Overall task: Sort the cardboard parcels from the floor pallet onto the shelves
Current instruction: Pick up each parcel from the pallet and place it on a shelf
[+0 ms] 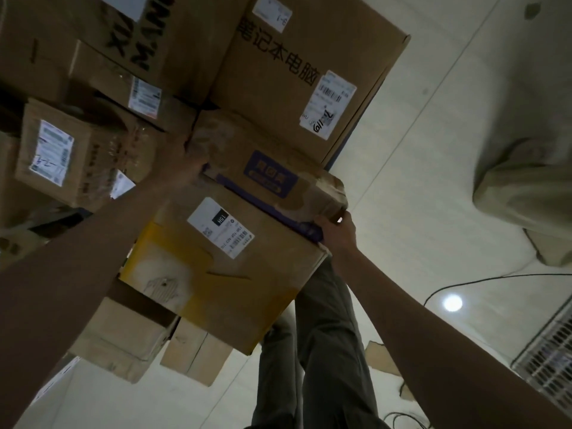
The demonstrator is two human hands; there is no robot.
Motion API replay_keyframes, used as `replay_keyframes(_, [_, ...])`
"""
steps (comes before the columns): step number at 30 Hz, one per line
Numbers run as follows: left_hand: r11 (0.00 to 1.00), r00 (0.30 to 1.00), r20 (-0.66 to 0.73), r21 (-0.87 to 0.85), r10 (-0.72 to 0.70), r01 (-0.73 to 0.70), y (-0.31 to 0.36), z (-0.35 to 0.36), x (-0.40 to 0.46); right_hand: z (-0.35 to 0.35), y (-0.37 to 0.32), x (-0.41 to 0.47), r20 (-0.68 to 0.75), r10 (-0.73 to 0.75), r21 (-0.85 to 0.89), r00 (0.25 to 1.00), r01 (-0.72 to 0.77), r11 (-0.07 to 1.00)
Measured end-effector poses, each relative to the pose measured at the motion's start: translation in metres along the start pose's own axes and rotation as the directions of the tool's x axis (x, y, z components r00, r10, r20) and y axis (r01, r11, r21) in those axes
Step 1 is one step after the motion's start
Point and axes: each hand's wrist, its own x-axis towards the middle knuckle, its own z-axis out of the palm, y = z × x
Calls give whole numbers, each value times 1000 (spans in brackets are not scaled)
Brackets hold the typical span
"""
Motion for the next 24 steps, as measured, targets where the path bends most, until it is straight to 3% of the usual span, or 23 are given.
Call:
replay_keyframes(7, [987,997,-65,155,-42,52,2,-9,11,9,5,0,5,-12,-100,1000,13,995])
replay_keyframes(13, [982,994,-49,158,-94,101,-5,-5,24,19,-5,18,13,12,-187,1000,-9,982])
replay_keyframes(19, [995,989,105,17,-105,103,-17,2,17,32,-19,28,121,82,-120,989,-67,990])
replay_keyframes(24, [983,985,98,-108,-141,151,-17,8,-4,42,-40,7,156,-13,-150,988,37,988])
